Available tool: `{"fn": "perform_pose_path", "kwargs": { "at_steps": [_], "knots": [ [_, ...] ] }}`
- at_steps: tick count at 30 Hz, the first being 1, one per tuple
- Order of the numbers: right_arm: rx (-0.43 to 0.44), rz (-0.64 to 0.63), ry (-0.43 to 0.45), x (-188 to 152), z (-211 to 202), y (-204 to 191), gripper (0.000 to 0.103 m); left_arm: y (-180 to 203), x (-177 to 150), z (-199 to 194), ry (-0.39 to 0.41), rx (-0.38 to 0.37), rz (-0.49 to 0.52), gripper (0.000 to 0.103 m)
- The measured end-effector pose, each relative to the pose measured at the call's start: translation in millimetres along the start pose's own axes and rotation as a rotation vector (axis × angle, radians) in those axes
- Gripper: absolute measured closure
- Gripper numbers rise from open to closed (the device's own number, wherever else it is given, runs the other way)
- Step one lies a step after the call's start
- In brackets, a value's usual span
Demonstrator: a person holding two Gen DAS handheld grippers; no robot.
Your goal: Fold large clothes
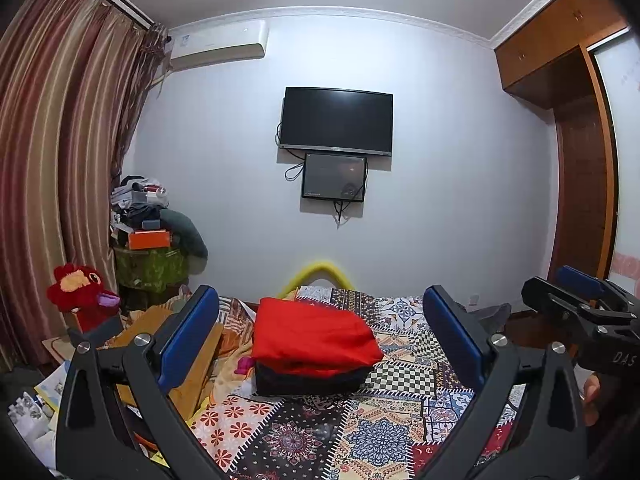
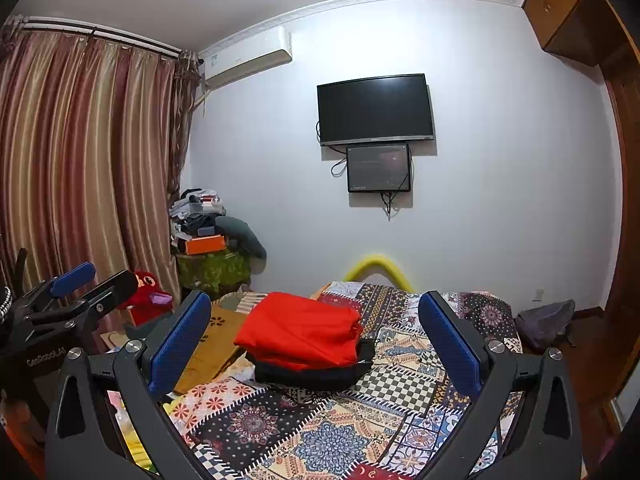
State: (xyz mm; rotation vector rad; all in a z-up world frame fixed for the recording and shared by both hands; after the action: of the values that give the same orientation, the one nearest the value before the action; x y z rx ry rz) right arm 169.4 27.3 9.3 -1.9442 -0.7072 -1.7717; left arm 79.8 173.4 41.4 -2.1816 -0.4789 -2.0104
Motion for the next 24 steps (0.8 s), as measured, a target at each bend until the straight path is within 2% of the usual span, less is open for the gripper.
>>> {"fn": "perform_pose_path", "kwargs": {
  "at_steps": [24],
  "knots": [
    [-0.001, 0.027, -0.018, -2.4, 0.6, 6.6, 0.0, -1.2, -4.6, 9.5, -0.022, -0.014, 0.011, 0.0]
  ]
}}
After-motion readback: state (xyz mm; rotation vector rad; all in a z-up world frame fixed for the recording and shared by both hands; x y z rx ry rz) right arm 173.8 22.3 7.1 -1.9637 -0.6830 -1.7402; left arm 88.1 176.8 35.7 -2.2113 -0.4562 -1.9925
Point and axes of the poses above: each gripper's, at about its wrist camera, not at the fingertips, and z roughly the way its jaws point, y to its right, x to its top, the point moved 2 cm from there along z, roughly the way its jaws point, and after that the axes turned 2 degrees about -z, right-handed, at the moved point
